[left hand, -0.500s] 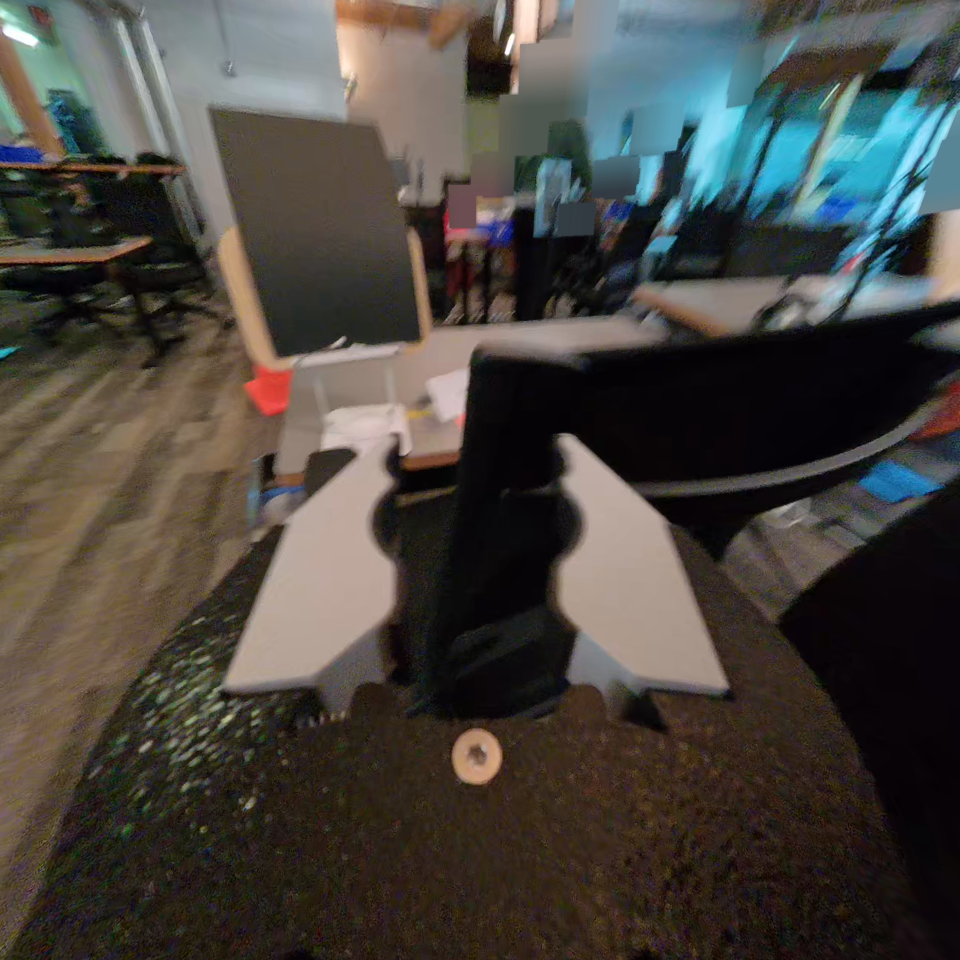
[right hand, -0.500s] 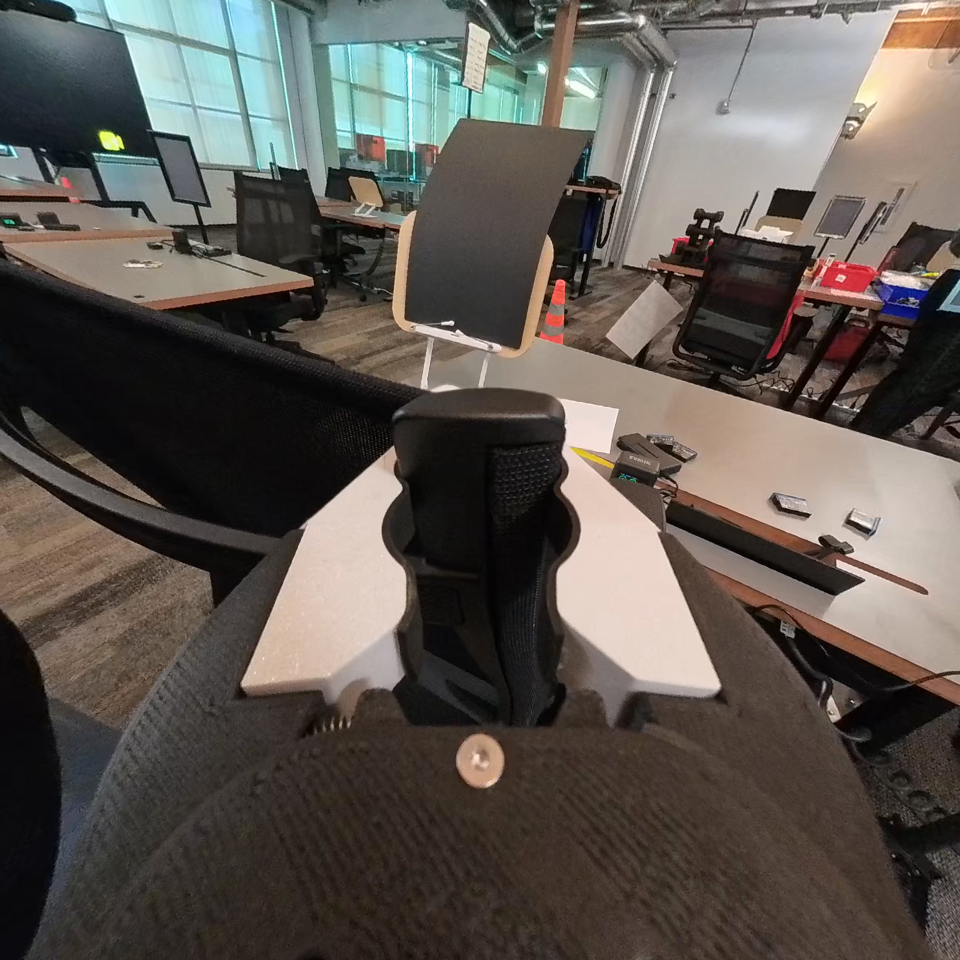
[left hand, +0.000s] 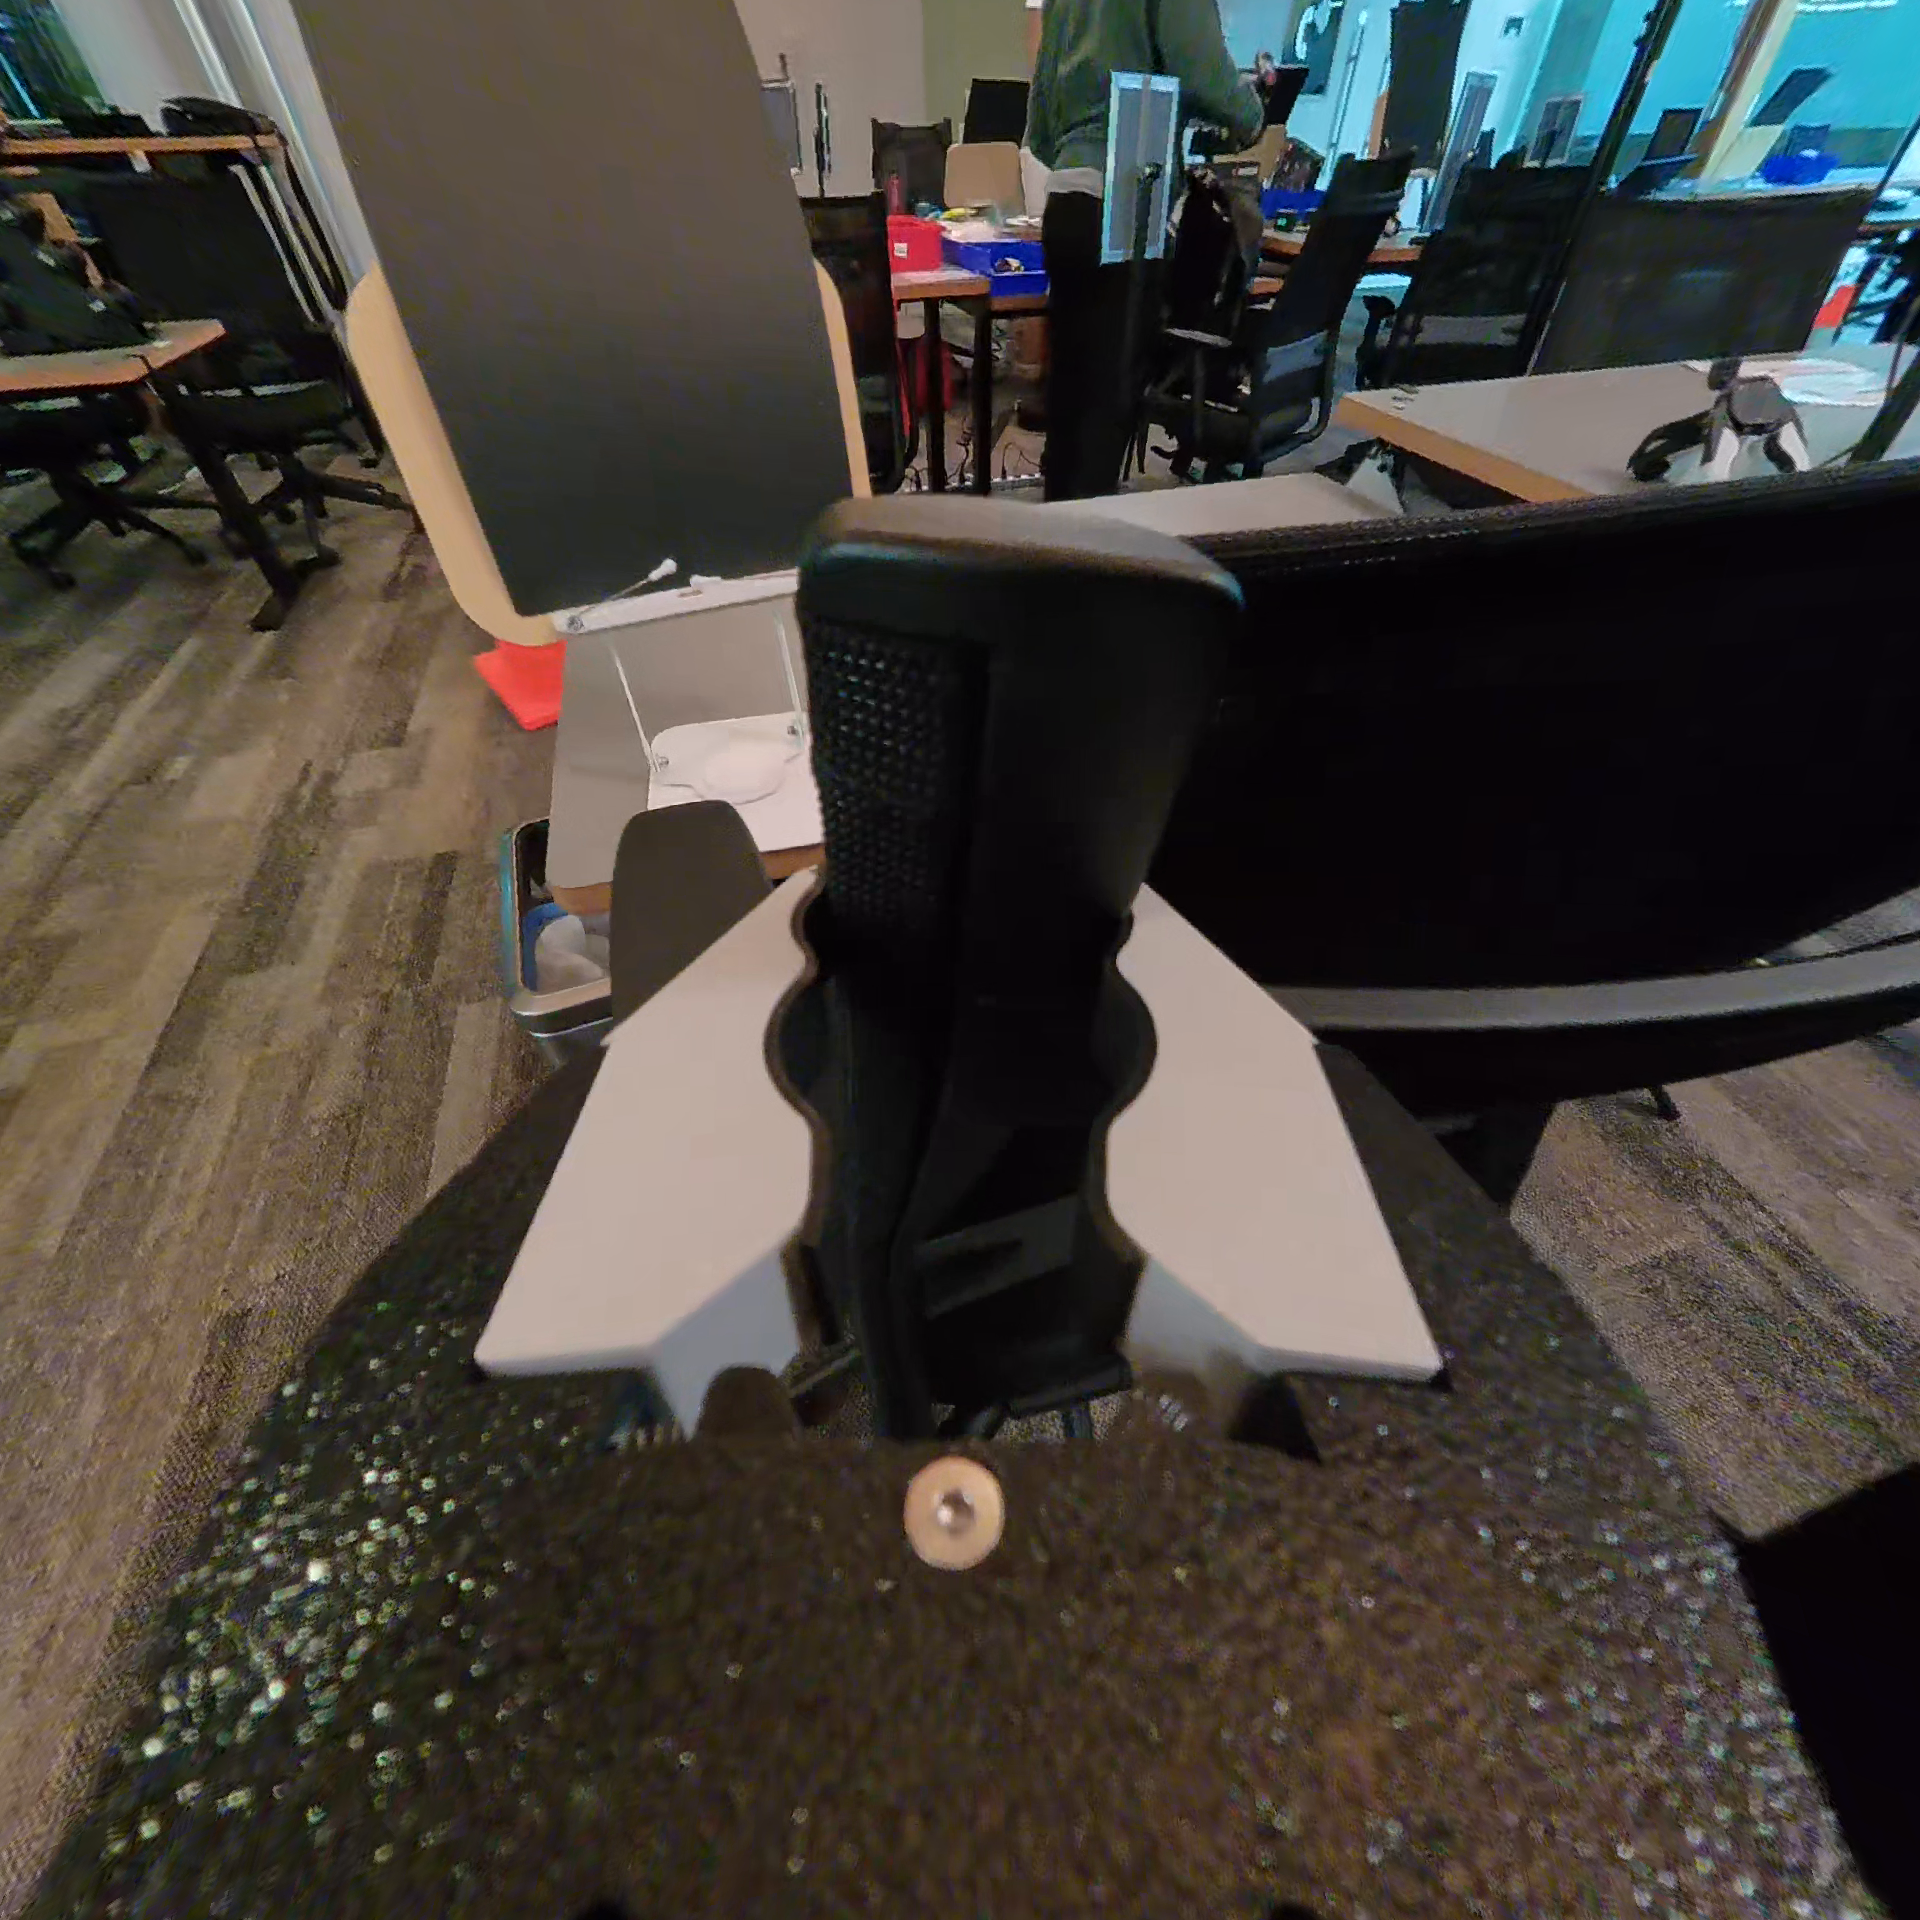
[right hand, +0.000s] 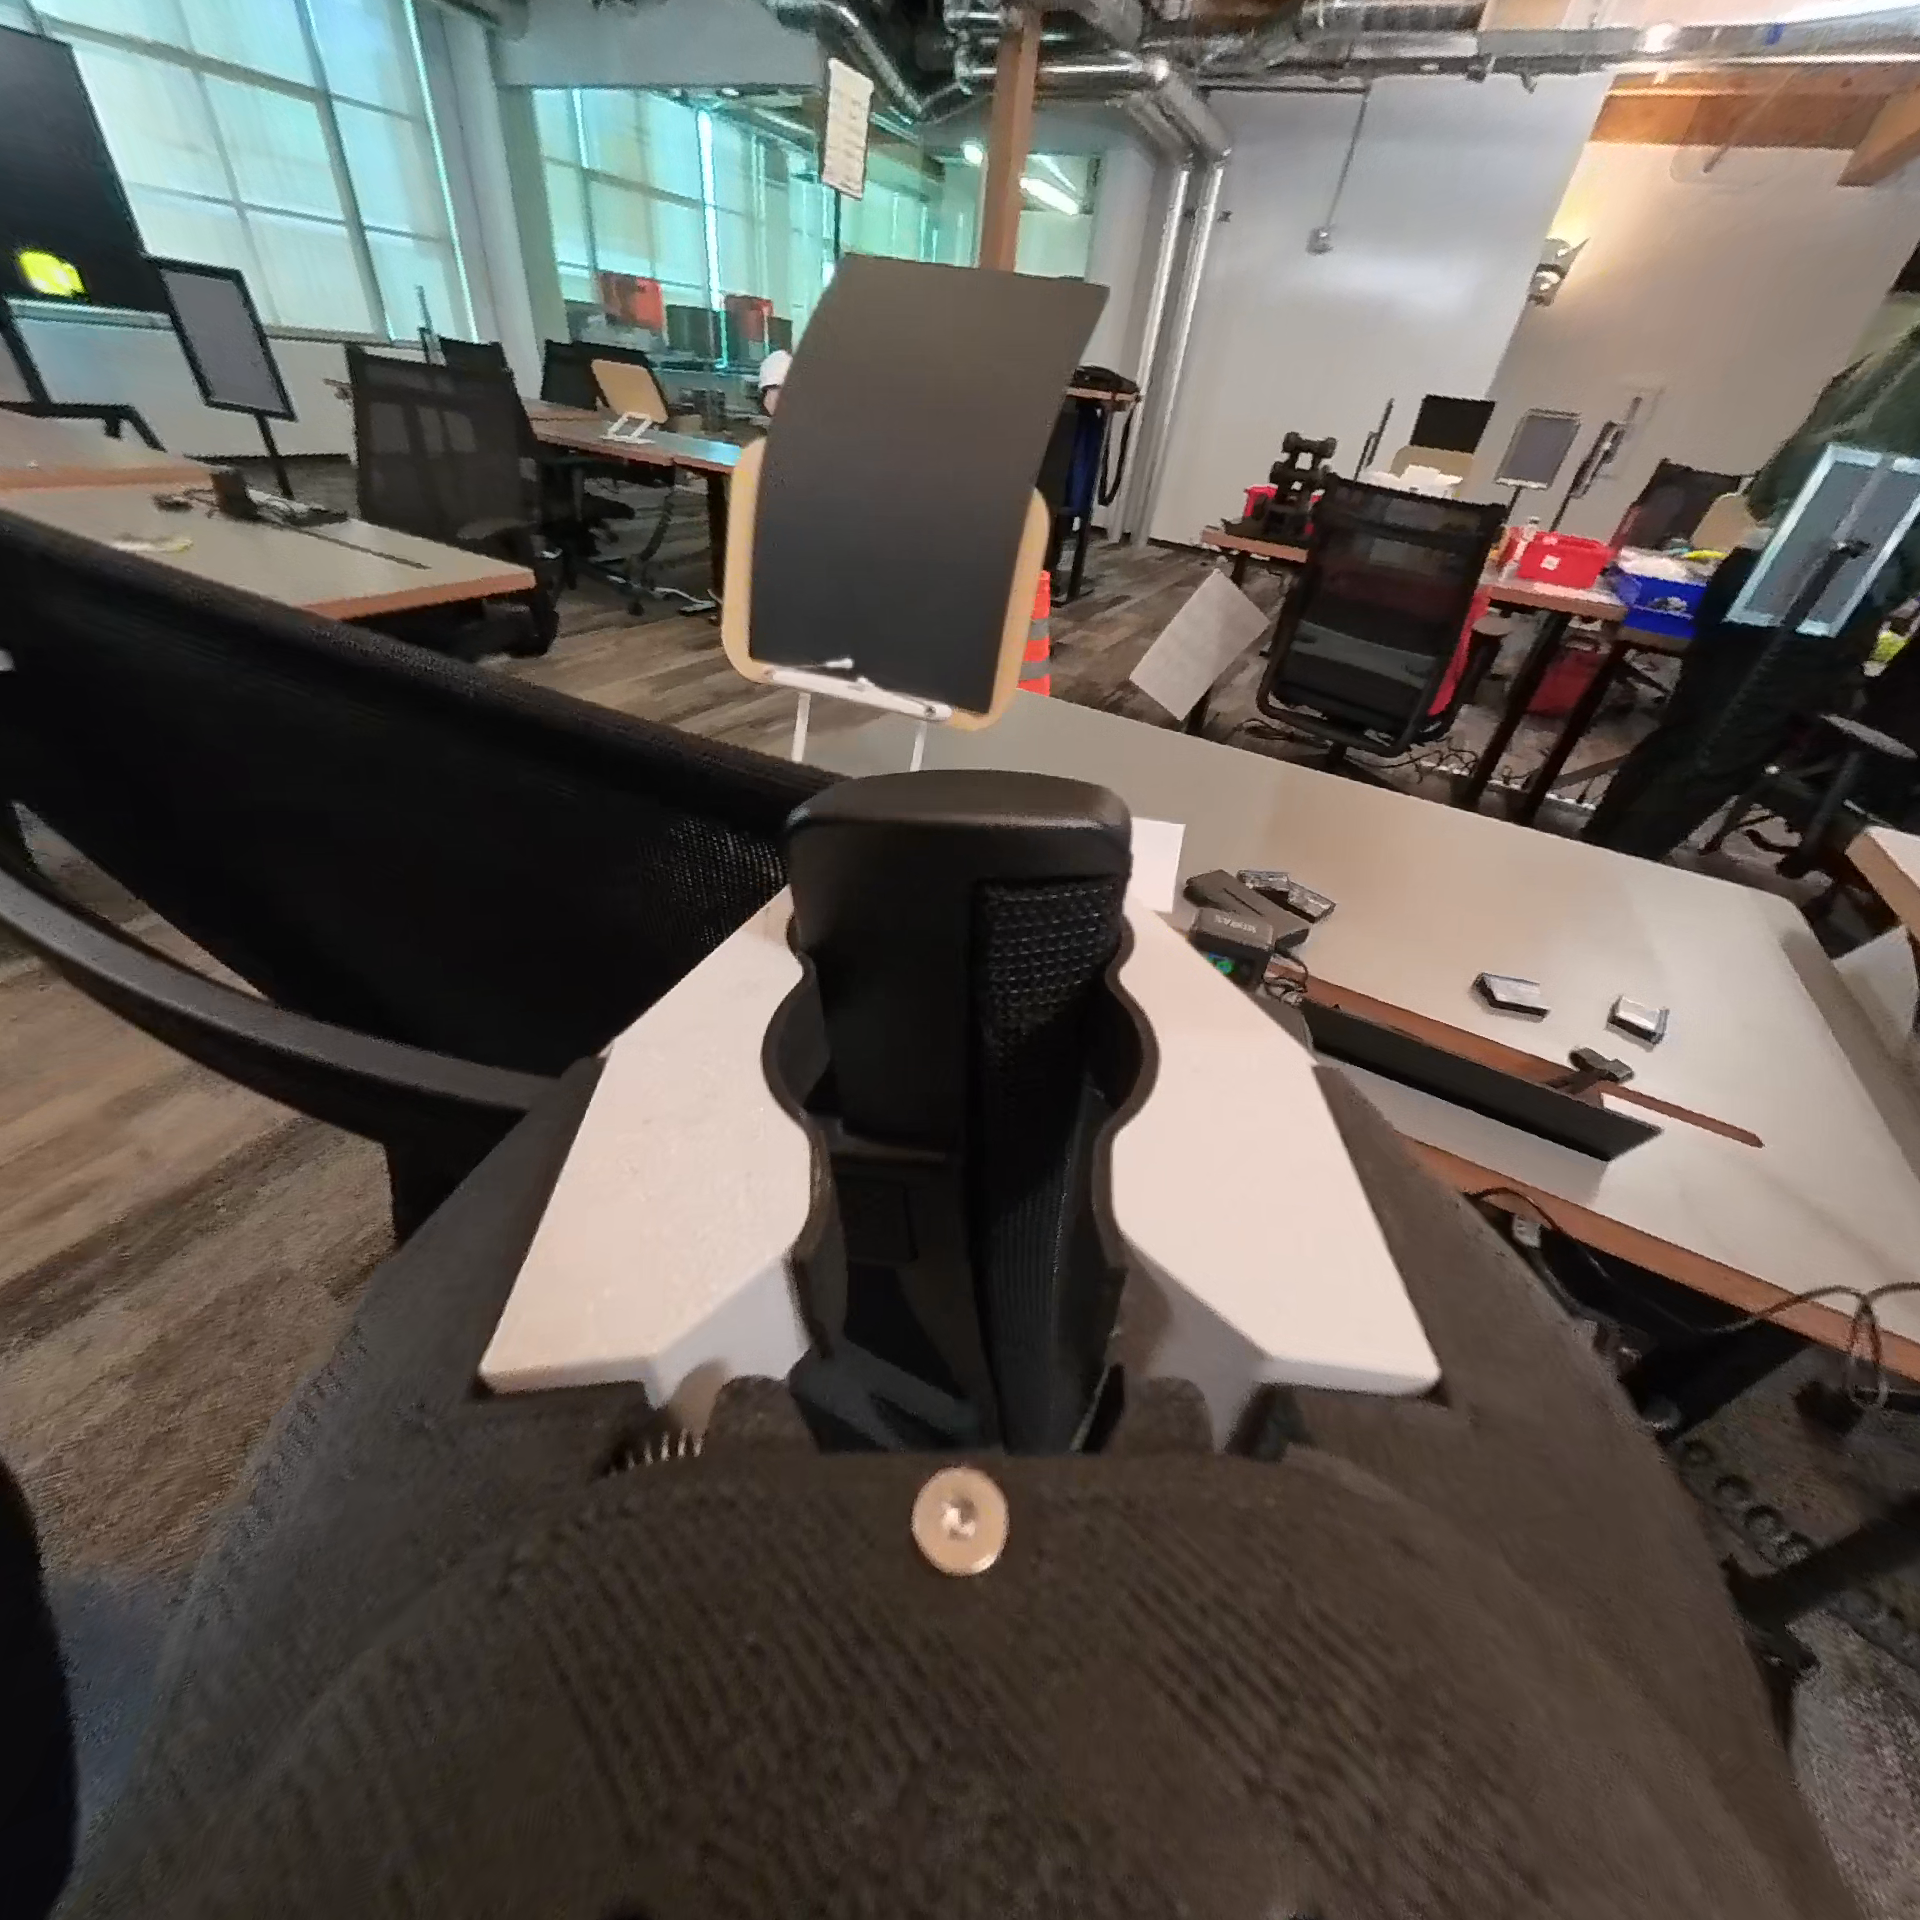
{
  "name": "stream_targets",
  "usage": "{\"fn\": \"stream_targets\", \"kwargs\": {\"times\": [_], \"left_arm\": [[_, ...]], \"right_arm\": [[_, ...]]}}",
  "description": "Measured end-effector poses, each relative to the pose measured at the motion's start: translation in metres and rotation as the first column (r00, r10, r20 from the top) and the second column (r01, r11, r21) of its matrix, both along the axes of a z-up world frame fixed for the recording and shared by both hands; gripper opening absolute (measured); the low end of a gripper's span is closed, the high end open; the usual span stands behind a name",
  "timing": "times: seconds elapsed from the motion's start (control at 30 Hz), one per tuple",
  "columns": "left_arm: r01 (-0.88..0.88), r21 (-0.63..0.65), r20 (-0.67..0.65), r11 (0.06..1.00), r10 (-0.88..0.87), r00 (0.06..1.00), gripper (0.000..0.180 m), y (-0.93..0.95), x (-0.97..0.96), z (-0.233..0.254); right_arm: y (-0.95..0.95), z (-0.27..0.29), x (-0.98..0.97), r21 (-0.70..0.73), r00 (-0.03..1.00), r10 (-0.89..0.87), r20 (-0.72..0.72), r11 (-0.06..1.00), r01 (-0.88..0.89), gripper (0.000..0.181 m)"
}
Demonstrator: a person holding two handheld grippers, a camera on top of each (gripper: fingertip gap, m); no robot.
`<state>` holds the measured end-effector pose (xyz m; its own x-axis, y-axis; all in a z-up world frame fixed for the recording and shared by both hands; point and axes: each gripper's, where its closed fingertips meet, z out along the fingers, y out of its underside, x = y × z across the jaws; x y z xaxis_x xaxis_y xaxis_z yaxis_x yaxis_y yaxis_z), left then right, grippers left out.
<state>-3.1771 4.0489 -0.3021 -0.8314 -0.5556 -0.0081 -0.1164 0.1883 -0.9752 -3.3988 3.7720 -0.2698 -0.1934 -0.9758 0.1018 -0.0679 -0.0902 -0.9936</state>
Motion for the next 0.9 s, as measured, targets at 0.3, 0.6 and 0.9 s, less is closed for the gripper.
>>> {"fn": "stream_targets", "kwargs": {"times": [0.3, 0.6, 0.9], "left_arm": [[0.062, 0.014, 0.023, 0.998, -0.062, 0.998, 0.048, -0.009, 0.019, 0.002], [0.113, 0.028, 0.024, 0.993, -0.113, 0.993, 0.048, -0.041, 0.029, 0.001], [0.154, 0.027, 0.028, 0.988, -0.155, 0.987, 0.048, -0.042, 0.026, 0.000]], "right_arm": [[-0.001, 0.002, 0.009, -0.015, 1.000, -0.025, 0.005, 1.000, 0.025, 0.048], [-0.031, -0.001, 0.016, -0.004, 0.999, -0.040, -0.036, 0.999, 0.039, 0.048], [-0.029, -0.001, 0.013, 0.021, 0.998, -0.064, -0.005, 0.998, 0.064, 0.048]]}}
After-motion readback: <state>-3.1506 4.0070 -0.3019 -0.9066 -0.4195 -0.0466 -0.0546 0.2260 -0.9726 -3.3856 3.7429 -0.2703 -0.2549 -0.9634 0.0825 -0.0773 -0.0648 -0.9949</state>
